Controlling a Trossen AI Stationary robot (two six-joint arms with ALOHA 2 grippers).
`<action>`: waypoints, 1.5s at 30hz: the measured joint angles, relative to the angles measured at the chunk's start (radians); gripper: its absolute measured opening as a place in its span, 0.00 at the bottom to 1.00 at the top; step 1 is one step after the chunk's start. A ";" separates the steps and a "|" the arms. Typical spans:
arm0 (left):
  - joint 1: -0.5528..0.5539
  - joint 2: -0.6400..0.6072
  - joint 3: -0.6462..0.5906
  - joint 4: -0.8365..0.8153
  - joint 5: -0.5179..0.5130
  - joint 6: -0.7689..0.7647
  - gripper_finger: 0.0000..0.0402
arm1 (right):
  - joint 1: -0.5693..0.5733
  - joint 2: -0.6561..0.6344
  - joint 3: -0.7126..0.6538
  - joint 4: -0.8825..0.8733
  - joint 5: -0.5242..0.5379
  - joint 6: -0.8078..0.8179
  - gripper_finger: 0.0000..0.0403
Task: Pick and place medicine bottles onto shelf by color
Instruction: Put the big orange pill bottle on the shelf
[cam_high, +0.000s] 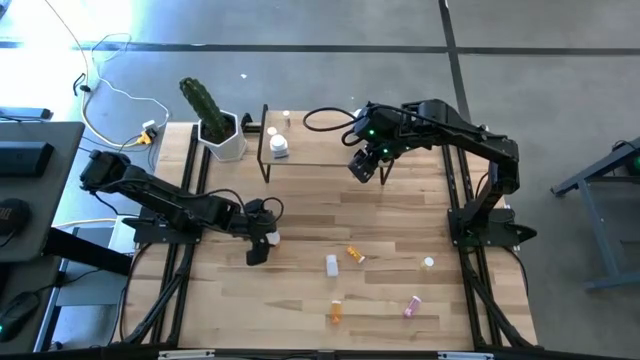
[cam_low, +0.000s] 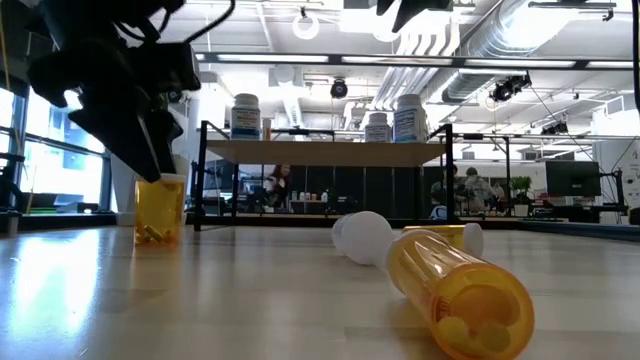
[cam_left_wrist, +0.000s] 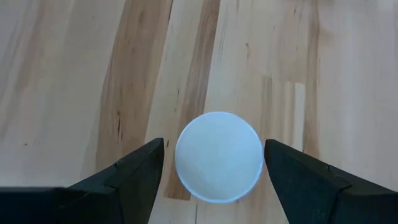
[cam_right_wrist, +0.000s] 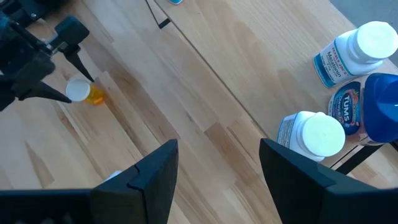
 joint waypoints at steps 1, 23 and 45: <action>0.005 0.009 0.000 -0.004 0.004 0.000 0.67 | 0.000 0.000 0.000 0.000 0.000 0.000 0.54; 0.020 0.056 0.001 -0.010 0.046 0.019 0.45 | 0.000 0.000 0.000 0.000 0.001 0.011 0.54; 0.223 0.055 0.409 -0.325 0.054 0.207 0.48 | -0.003 0.000 0.000 0.004 0.004 -0.004 0.54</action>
